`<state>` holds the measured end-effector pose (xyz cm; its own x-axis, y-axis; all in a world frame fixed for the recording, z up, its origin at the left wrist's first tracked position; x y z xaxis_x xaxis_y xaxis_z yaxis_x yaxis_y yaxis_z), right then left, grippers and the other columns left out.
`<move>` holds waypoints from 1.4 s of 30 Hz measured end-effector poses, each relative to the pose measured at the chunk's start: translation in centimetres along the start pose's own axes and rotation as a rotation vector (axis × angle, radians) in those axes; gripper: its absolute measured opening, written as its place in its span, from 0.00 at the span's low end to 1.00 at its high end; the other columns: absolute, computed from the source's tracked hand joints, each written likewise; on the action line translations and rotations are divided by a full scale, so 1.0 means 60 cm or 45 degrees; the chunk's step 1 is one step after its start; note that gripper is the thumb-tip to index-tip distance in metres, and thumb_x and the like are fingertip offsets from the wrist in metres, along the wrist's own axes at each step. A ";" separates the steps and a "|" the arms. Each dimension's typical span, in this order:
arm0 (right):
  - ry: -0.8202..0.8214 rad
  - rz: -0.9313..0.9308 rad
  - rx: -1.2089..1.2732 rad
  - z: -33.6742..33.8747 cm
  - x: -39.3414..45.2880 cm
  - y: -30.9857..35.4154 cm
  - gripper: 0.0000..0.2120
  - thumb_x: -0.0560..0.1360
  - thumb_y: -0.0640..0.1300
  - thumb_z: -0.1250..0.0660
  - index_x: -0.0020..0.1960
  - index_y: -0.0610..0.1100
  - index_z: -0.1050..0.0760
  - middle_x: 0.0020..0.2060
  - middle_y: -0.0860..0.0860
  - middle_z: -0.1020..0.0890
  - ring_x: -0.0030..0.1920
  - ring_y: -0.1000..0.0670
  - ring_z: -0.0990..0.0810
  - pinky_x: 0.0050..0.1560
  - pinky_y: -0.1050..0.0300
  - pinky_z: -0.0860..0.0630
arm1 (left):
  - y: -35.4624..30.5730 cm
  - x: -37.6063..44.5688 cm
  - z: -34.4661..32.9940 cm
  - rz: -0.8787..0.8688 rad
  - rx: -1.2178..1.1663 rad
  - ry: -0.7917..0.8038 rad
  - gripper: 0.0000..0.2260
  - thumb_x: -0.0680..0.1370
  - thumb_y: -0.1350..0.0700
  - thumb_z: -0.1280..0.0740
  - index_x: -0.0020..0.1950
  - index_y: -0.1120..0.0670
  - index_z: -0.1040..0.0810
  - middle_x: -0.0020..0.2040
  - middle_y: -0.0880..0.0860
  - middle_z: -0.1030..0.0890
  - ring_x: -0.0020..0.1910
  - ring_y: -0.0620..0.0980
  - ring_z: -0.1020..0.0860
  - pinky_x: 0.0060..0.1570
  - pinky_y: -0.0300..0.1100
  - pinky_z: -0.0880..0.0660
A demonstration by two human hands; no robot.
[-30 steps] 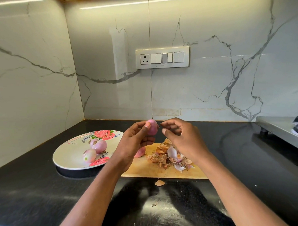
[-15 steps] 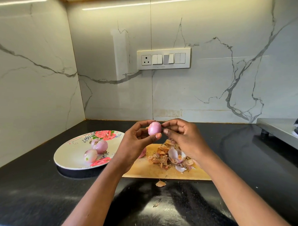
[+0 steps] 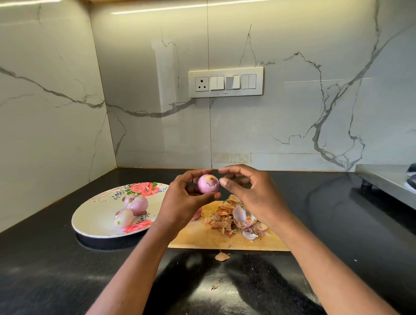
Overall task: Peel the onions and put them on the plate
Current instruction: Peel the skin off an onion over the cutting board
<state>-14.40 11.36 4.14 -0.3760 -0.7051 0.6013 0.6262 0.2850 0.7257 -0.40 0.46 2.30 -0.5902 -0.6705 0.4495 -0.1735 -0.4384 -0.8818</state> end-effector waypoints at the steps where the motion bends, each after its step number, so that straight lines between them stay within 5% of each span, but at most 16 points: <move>1: 0.022 0.027 -0.026 -0.003 -0.001 0.003 0.09 0.75 0.49 0.26 0.55 0.55 0.17 0.47 0.61 0.15 0.49 0.60 0.17 0.49 0.66 0.21 | -0.001 -0.001 -0.002 -0.016 0.010 0.016 0.28 0.64 0.55 0.21 0.63 0.52 0.20 0.54 0.51 0.15 0.53 0.47 0.15 0.51 0.38 0.19; 11: -0.078 0.106 -0.132 -0.001 -0.002 0.005 0.05 0.74 0.48 0.25 0.49 0.51 0.15 0.43 0.58 0.14 0.46 0.56 0.17 0.48 0.56 0.20 | -0.010 -0.001 -0.006 -0.102 0.120 0.040 0.26 0.66 0.60 0.20 0.64 0.53 0.19 0.60 0.53 0.18 0.54 0.45 0.16 0.55 0.40 0.19; 16: -0.099 0.147 -0.238 -0.004 -0.004 0.010 0.03 0.77 0.45 0.27 0.50 0.48 0.18 0.44 0.57 0.16 0.47 0.56 0.19 0.48 0.58 0.22 | -0.011 -0.005 -0.012 -0.097 0.068 0.077 0.25 0.66 0.63 0.20 0.62 0.54 0.20 0.55 0.51 0.14 0.54 0.48 0.15 0.54 0.40 0.19; 21: -0.157 0.037 -0.155 -0.008 -0.007 0.005 0.01 0.80 0.44 0.30 0.49 0.48 0.19 0.44 0.55 0.16 0.47 0.53 0.19 0.48 0.58 0.23 | -0.019 -0.007 -0.014 -0.162 0.109 0.052 0.26 0.64 0.56 0.20 0.61 0.51 0.19 0.54 0.48 0.14 0.54 0.46 0.16 0.56 0.40 0.19; 29: -0.239 -0.184 0.061 -0.019 -0.008 -0.006 0.05 0.81 0.46 0.33 0.48 0.48 0.19 0.45 0.55 0.15 0.48 0.55 0.19 0.44 0.63 0.27 | -0.022 -0.009 -0.012 -0.313 0.221 -0.084 0.25 0.65 0.57 0.18 0.61 0.54 0.20 0.56 0.48 0.16 0.54 0.44 0.17 0.55 0.36 0.20; 35: -0.269 -0.099 0.105 -0.013 -0.003 -0.004 0.03 0.80 0.46 0.32 0.51 0.48 0.20 0.45 0.55 0.15 0.49 0.54 0.18 0.50 0.56 0.22 | -0.015 -0.005 -0.016 -0.125 -0.022 0.025 0.25 0.71 0.49 0.25 0.68 0.51 0.23 0.58 0.50 0.16 0.56 0.47 0.16 0.56 0.42 0.19; 42: -0.180 -0.019 0.125 -0.004 0.001 -0.003 0.03 0.78 0.43 0.29 0.51 0.50 0.18 0.43 0.57 0.15 0.45 0.60 0.17 0.49 0.63 0.22 | -0.008 -0.006 -0.015 0.046 -0.268 0.059 0.20 0.75 0.49 0.30 0.65 0.54 0.21 0.58 0.56 0.16 0.55 0.54 0.16 0.58 0.49 0.20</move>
<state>-14.37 11.09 3.97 -0.4813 -0.6131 0.6264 0.5529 0.3422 0.7597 -0.80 1.45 2.45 -0.6339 -0.6531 0.4143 -0.3097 -0.2765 -0.9097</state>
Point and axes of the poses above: each hand's wrist, its own x-axis towards the middle knuckle, its own z-axis out of the back of the hand, y = z × x, the point moved 5 cm from there along x, towards the middle knuckle
